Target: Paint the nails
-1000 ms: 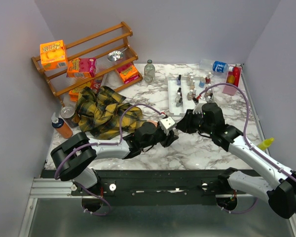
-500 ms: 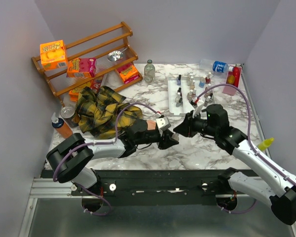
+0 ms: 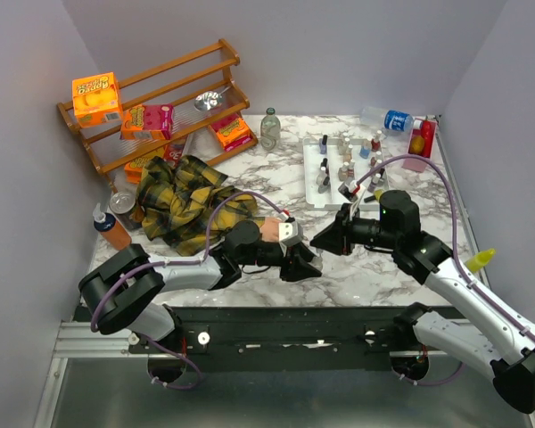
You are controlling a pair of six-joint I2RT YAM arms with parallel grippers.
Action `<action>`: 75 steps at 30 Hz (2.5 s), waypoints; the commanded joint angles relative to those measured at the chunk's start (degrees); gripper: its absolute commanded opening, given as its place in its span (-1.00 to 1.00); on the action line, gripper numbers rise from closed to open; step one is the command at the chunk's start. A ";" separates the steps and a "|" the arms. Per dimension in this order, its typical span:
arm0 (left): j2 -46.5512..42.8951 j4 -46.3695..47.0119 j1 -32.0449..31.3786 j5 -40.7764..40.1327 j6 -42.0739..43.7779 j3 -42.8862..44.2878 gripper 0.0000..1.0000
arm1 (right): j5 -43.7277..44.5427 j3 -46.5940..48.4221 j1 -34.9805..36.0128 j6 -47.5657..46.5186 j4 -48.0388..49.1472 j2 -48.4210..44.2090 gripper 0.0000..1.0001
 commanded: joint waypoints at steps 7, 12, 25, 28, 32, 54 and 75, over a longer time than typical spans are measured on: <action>-0.21 1.22 0.74 -0.49 -1.54 1.88 -0.88 | 3.85 -2.23 0.16 -1.85 0.98 -1.48 -0.85; 0.76 2.27 1.18 -1.28 -2.86 2.50 -0.88 | 5.96 -3.11 0.16 -1.59 1.06 -2.62 -0.84; 2.52 5.44 2.58 -2.86 -5.85 3.64 -0.88 | 7.28 -4.96 0.16 -0.45 1.68 -4.20 -0.74; 2.60 5.79 2.93 -2.87 -6.03 3.90 -0.88 | 7.63 -5.22 0.16 -0.27 1.68 -4.56 -0.35; 3.39 5.26 2.93 -3.39 -4.62 4.17 -0.89 | 9.21 -4.78 0.16 0.69 1.42 -5.26 0.15; 19.99 22.74 -3.22 -27.20 10.59 2.41 -0.91 | 31.01 11.65 -0.28 5.17 -23.72 4.32 0.35; 31.95 29.25 -6.47 -35.03 13.49 4.26 -0.93 | 30.04 3.14 -1.07 9.83 -17.58 8.98 0.21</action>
